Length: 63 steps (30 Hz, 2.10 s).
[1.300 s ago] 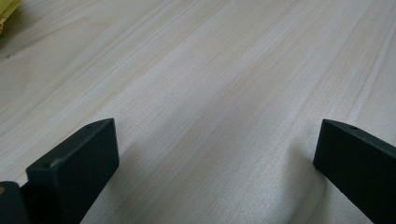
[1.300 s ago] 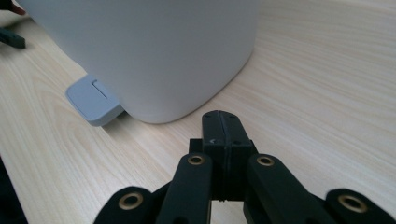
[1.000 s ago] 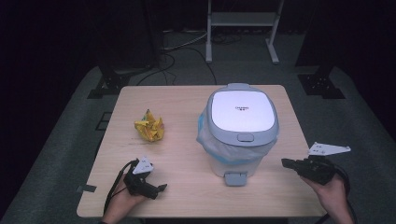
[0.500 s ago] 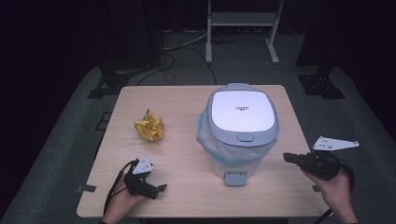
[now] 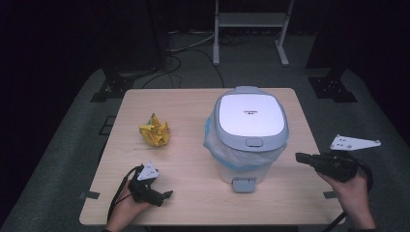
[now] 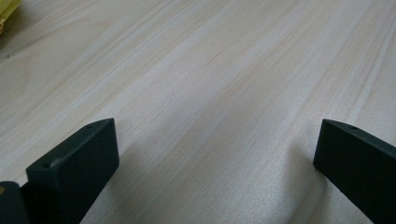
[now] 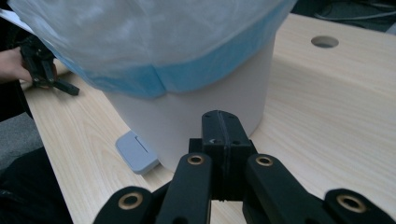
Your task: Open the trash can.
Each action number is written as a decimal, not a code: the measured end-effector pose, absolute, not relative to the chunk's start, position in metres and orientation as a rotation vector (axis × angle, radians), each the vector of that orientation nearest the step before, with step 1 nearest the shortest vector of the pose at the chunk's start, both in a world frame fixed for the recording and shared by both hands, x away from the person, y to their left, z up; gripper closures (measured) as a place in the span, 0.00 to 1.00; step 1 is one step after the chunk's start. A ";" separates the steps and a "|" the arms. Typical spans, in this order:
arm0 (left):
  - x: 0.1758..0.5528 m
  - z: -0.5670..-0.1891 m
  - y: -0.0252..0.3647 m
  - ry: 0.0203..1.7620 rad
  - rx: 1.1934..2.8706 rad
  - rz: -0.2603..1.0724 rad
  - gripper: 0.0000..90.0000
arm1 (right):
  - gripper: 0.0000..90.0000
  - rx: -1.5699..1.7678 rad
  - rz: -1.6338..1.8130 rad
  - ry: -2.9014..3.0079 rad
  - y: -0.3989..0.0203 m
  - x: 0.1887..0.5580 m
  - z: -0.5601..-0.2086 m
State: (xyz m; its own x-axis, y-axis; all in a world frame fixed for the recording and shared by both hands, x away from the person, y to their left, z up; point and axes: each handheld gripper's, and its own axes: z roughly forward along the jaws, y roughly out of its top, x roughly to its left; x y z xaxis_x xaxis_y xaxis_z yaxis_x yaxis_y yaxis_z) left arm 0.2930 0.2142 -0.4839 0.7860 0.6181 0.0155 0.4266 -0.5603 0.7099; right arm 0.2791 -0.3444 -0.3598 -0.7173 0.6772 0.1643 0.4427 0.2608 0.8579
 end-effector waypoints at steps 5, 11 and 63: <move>0.293 -0.484 0.214 0.771 2.249 0.341 0.00 | 1.00 1.018 1.455 2.286 -0.343 0.278 -0.351; 0.293 -0.484 0.214 0.771 2.249 0.341 0.00 | 1.00 0.999 1.488 2.285 -0.341 0.278 -0.339; 0.293 -0.484 0.214 0.770 2.247 0.343 0.00 | 1.00 0.730 1.712 2.260 -0.290 0.284 -0.263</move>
State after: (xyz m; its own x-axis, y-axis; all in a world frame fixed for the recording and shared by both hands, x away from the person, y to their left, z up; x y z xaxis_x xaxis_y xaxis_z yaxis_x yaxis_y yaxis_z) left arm 0.2930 0.2141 -0.4841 0.7856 0.6185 0.0156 0.4257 -0.5586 0.7118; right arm 0.2844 -0.2899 -0.2635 -0.8544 0.5045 0.1244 0.2564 0.2011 0.9454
